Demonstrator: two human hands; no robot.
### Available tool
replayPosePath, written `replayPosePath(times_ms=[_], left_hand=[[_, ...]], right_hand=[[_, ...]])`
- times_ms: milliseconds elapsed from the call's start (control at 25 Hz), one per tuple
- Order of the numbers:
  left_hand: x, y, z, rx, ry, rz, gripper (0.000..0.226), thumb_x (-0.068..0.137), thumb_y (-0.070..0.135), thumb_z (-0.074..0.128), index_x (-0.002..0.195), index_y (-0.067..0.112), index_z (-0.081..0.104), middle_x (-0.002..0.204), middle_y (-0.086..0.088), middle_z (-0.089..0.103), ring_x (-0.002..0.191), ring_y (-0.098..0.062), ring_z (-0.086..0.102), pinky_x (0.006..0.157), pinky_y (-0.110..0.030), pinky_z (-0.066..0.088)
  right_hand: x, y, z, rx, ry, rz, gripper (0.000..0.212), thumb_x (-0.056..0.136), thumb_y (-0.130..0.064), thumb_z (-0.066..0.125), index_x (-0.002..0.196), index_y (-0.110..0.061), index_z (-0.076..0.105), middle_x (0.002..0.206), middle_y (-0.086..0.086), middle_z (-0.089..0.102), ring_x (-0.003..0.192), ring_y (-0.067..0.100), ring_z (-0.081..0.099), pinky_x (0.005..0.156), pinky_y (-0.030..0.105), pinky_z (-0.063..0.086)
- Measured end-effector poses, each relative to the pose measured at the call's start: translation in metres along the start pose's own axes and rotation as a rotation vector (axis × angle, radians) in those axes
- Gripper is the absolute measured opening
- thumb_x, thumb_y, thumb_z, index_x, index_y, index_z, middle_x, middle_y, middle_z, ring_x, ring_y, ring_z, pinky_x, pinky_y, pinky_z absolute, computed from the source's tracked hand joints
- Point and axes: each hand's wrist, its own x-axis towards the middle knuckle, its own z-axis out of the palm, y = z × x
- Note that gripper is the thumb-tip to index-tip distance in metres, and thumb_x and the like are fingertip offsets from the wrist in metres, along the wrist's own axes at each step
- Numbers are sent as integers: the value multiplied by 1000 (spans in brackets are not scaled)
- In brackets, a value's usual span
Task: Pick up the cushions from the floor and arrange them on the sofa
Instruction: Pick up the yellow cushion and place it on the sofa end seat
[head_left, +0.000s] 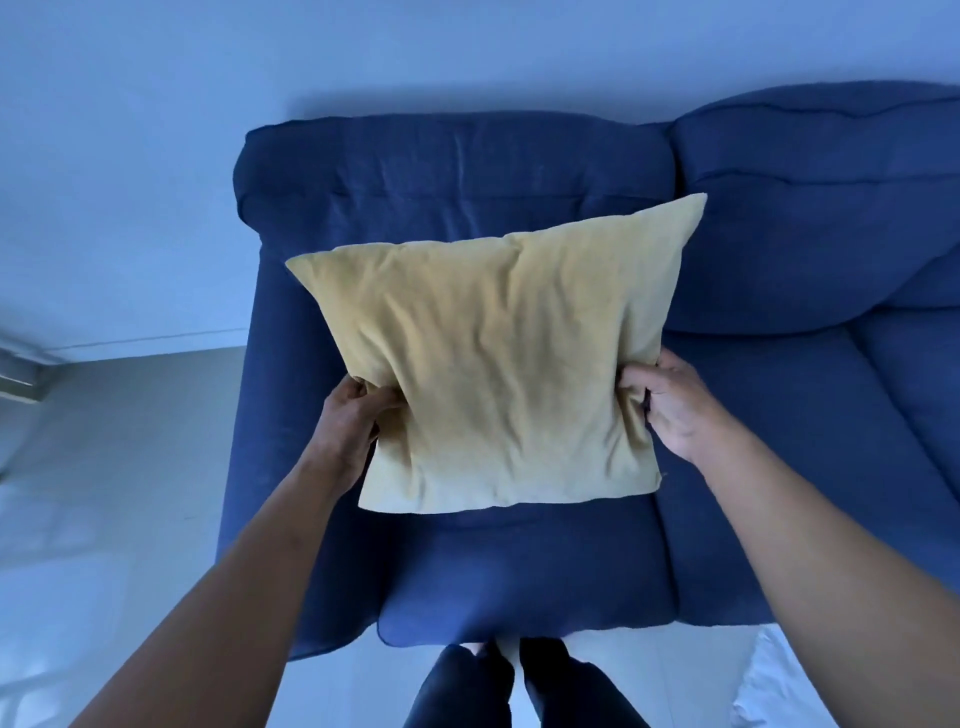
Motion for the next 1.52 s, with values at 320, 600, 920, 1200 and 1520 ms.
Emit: replayPosePath(times_ms=[320,600,920,1200,1520], left_hand=[[79,-18,10,-3,118,-23,40,85,-18,64,107,14,71,99,-3,82,86,-17,80,73,-33,65],[174,-29,10,136,133,-61,45,87,-6,70,124,20,64,114,4,76,101,-13,69,77,-28,51],[210,-9,-4,42,238,-48,64,67,-7,58,129,8,64,102,-3,70,99,-24,66,92,-40,59],[202,15,-4,-10,139,18,31,76,-6,54,96,16,64,64,9,63,65,-10,61,67,-27,52],[176,16,1,46,203,-23,41,72,8,73,111,19,65,111,-8,75,111,-32,70,99,-46,60]], right_hand=[[70,0,14,34,9,22,39,61,0,67,96,-18,68,88,2,75,88,23,69,83,34,49],[167,15,37,-82,69,118,43,70,-1,72,107,-21,66,101,0,70,103,24,66,95,46,44],[181,0,47,-36,169,52,51,74,7,58,117,-20,60,95,-6,65,98,14,66,108,61,49],[171,-36,42,184,119,-126,12,93,-33,71,105,-30,71,114,-8,77,110,17,70,91,46,55],[175,-57,20,10,333,-79,27,96,-17,67,73,-24,54,88,-6,66,83,14,62,96,54,58]])
